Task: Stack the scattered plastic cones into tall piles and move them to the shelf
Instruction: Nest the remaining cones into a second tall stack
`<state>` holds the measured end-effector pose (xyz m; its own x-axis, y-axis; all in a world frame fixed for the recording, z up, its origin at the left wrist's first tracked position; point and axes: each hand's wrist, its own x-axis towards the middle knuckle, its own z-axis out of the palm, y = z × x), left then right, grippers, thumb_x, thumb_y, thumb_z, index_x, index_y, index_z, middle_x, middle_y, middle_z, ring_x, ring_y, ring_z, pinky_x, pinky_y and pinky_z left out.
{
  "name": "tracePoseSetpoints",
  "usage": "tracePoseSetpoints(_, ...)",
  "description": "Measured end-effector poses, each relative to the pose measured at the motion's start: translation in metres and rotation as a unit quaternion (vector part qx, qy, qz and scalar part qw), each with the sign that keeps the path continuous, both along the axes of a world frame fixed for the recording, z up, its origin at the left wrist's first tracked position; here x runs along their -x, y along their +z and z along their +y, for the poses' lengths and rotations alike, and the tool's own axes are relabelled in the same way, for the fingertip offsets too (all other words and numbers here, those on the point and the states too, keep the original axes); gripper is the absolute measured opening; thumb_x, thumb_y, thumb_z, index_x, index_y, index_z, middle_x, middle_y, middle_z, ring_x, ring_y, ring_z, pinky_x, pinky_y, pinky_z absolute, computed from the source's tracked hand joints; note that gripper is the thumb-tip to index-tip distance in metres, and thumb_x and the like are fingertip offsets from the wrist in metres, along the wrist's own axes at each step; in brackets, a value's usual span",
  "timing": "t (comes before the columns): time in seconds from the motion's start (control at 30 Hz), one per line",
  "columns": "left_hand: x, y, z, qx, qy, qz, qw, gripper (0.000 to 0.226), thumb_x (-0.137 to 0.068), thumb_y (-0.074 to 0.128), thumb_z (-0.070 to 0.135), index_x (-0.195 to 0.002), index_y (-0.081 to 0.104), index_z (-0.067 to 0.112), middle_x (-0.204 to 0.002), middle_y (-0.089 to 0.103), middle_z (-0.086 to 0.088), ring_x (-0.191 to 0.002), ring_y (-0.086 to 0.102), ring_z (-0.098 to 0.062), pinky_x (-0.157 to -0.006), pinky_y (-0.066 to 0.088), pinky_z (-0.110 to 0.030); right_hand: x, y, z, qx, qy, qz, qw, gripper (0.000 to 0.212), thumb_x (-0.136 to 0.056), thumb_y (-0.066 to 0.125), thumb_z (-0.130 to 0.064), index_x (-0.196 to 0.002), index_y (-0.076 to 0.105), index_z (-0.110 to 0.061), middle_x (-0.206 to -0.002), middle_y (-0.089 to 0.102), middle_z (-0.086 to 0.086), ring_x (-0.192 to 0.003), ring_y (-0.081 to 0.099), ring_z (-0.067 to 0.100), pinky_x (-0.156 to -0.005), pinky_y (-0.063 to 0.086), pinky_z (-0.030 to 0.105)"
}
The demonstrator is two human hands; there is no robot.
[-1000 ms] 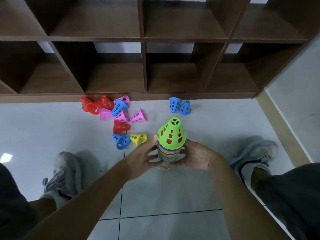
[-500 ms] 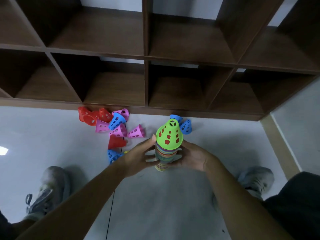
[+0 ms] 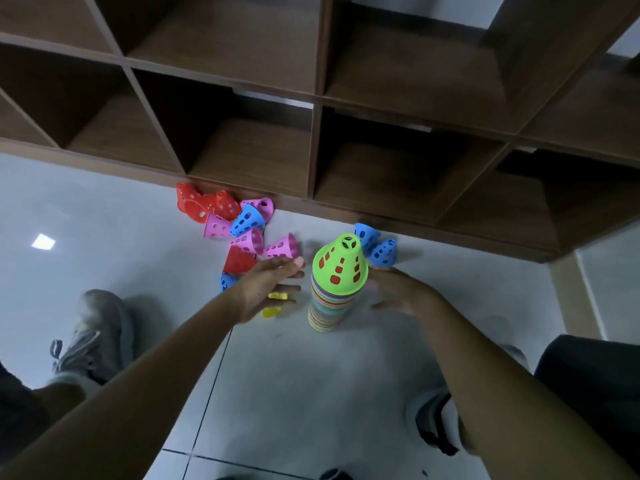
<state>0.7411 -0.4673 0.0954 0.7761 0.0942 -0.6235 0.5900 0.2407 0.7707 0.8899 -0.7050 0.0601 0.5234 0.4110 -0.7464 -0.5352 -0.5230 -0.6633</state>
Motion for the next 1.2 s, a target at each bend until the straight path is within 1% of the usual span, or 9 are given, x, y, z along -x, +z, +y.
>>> tracePoseSetpoints(0.13, 0.006, -0.022, 0.001, -0.079, 0.088, 0.033, 0.992, 0.028, -0.099, 0.060, 0.026, -0.125, 0.057, 0.016, -0.118, 0.069, -0.013, -0.103, 0.069, -0.033, -0.087, 0.059, -0.043, -0.026, -0.030, -0.007, 0.135, -0.050, -0.251, 0.957, 0.058, -0.076, 0.078, -0.039, -0.125, 0.061, -0.013, -0.123, 0.064, 0.004, -0.110, 0.062, 0.024, -0.090, 0.049, 0.032)
tracePoseSetpoints(0.2, 0.011, -0.037, -0.001, -0.098, 0.130, 0.055, 0.985, 0.031, -0.098, 0.062, 0.018, -0.128, 0.054, 0.015, -0.111, 0.070, -0.014, -0.095, 0.070, -0.035, -0.084, 0.059, -0.044, -0.040, -0.042, -0.013, 0.165, -0.041, -0.322, 0.931, 0.053, -0.081, 0.076, -0.027, -0.127, 0.058, -0.011, -0.121, 0.063, 0.008, -0.111, 0.061, 0.028, -0.084, 0.043, 0.026)
tracePoseSetpoints(0.3, 0.020, -0.059, -0.008, -0.089, 0.185, 0.080, 0.975, 0.043, -0.096, 0.063, 0.008, -0.136, 0.048, 0.014, -0.105, 0.067, -0.015, -0.077, 0.064, -0.027, -0.073, 0.055, -0.034, -0.062, -0.056, -0.018, 0.179, -0.010, -0.383, 0.906, 0.058, -0.080, 0.076, -0.023, -0.133, 0.054, -0.015, -0.124, 0.061, 0.016, -0.113, 0.060, 0.033, -0.088, 0.049, 0.032)
tracePoseSetpoints(0.5, 0.029, -0.082, -0.015, -0.083, 0.221, 0.099, 0.967, 0.057, -0.093, 0.069, 0.014, -0.142, 0.044, 0.025, -0.122, 0.066, -0.018, -0.096, 0.069, -0.029, -0.075, 0.057, -0.032, -0.092, -0.072, -0.005, 0.223, 0.067, -0.363, 0.902, 0.074, -0.088, 0.072, -0.023, -0.151, 0.034, -0.023, -0.145, 0.045, 0.016, -0.130, 0.049, 0.032, -0.103, 0.044, 0.037)
tracePoseSetpoints(0.6, 0.025, -0.085, -0.022, -0.102, 0.245, 0.097, 0.959, 0.038, -0.096, 0.063, 0.011, -0.132, 0.054, 0.015, -0.120, 0.067, -0.023, -0.097, 0.067, -0.032, -0.094, 0.053, -0.045, -0.103, -0.079, 0.003, 0.211, 0.113, -0.340, 0.910, 0.074, -0.091, 0.068, -0.023, -0.154, 0.028, -0.023, -0.147, 0.044, 0.017, -0.131, 0.049, 0.033, -0.105, 0.043, 0.040)
tracePoseSetpoints(0.67, 0.024, -0.089, -0.028, -0.121, 0.260, 0.098, 0.953, 0.026, -0.097, 0.061, 0.012, -0.124, 0.061, 0.011, -0.117, 0.068, -0.024, -0.098, 0.067, -0.032, -0.094, 0.054, -0.044, -0.108, -0.082, 0.006, 0.210, 0.132, -0.337, 0.908, 0.070, -0.095, 0.063, -0.023, -0.154, 0.026, -0.023, -0.146, 0.045, 0.017, -0.131, 0.050, 0.034, -0.105, 0.043, 0.042)
tracePoseSetpoints(0.77, 0.025, -0.097, -0.037, -0.123, 0.287, 0.091, 0.945, 0.029, -0.097, 0.062, 0.020, -0.124, 0.065, 0.011, -0.115, 0.069, -0.019, -0.099, 0.069, -0.027, -0.085, 0.057, -0.034, -0.114, -0.089, 0.007, 0.211, 0.152, -0.358, 0.897, 0.053, -0.099, 0.057, -0.022, -0.148, 0.036, -0.021, -0.142, 0.052, 0.015, -0.126, 0.054, 0.033, -0.101, 0.046, 0.041)
tracePoseSetpoints(0.93, 0.031, -0.090, -0.051, -0.135, 0.375, 0.063, 0.915, 0.021, -0.096, 0.063, 0.016, -0.113, 0.073, 0.010, -0.108, 0.074, -0.014, -0.101, 0.071, -0.028, -0.092, 0.057, -0.038, -0.117, -0.099, 0.007, 0.227, 0.178, -0.377, 0.880, 0.035, -0.102, 0.050, -0.022, -0.136, 0.045, -0.018, -0.132, 0.058, 0.014, -0.117, 0.058, 0.034, -0.091, 0.048, 0.038)
tracePoseSetpoints(1.2, 0.031, -0.001, -0.051, -0.155, 0.516, -0.049, 0.841, 0.007, -0.091, 0.071, 0.014, -0.096, 0.075, 0.012, -0.095, 0.074, -0.011, -0.081, 0.067, -0.018, -0.073, 0.056, -0.023, -0.110, -0.110, 0.015, 0.250, 0.211, -0.484, 0.812, 0.024, -0.102, 0.050, -0.024, -0.120, 0.054, -0.010, -0.117, 0.062, 0.020, -0.101, 0.063, 0.037, -0.084, 0.055, 0.044)
